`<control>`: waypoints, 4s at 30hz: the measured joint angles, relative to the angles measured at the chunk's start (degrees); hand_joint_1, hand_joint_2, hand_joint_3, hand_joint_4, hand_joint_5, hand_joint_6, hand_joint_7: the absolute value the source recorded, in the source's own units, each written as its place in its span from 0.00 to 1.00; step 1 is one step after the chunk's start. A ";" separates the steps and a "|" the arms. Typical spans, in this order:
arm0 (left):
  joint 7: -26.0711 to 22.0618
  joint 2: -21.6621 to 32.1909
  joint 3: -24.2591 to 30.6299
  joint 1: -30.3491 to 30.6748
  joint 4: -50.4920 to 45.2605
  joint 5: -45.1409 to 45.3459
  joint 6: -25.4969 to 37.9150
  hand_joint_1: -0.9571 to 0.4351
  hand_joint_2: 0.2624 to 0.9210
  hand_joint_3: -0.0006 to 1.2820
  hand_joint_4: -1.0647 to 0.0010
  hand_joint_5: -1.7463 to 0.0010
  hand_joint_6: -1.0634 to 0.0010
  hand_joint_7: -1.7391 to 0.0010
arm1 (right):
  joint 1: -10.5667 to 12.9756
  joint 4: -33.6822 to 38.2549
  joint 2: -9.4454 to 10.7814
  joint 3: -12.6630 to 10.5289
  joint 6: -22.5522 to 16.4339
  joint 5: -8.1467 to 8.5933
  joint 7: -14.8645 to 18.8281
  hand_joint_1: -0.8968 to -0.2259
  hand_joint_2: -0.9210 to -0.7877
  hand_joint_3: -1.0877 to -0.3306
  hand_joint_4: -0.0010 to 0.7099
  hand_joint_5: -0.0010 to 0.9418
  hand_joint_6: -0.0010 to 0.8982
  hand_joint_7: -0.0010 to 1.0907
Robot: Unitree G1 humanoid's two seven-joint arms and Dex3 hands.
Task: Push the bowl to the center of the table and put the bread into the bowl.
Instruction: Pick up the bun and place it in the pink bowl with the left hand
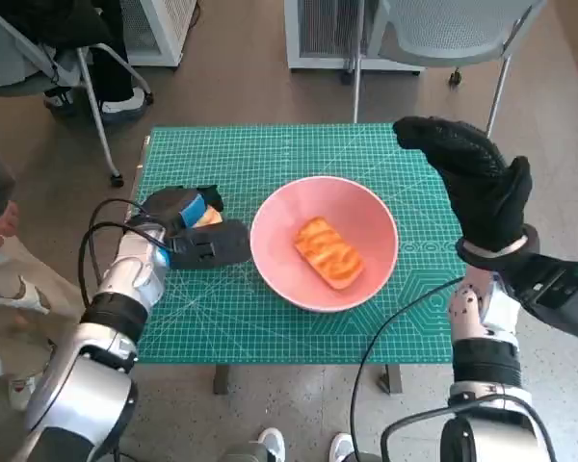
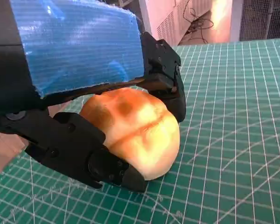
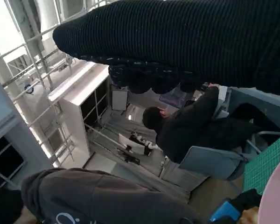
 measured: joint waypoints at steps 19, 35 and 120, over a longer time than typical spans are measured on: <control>-3.88 8.29 8.13 9.66 -32.63 -0.77 3.10 0.69 1.00 0.06 0.35 0.37 0.43 0.28 | 0.18 -0.27 -0.06 -0.08 0.15 -0.02 0.04 0.42 0.00 0.49 0.19 0.01 0.00 0.45; -1.22 11.16 14.56 15.37 -62.28 2.06 -3.67 0.69 1.00 0.05 0.37 0.38 0.38 0.29 | 0.21 -0.30 -0.06 0.08 0.69 -0.21 0.02 0.43 0.00 0.49 0.19 0.01 0.00 0.45; -16.24 -5.87 3.38 5.85 -41.13 0.21 -12.03 0.23 1.00 0.07 0.97 1.00 0.84 0.92 | 4.63 -6.29 -0.65 1.23 1.71 -2.49 -6.74 0.44 0.00 0.50 0.21 0.01 0.00 0.47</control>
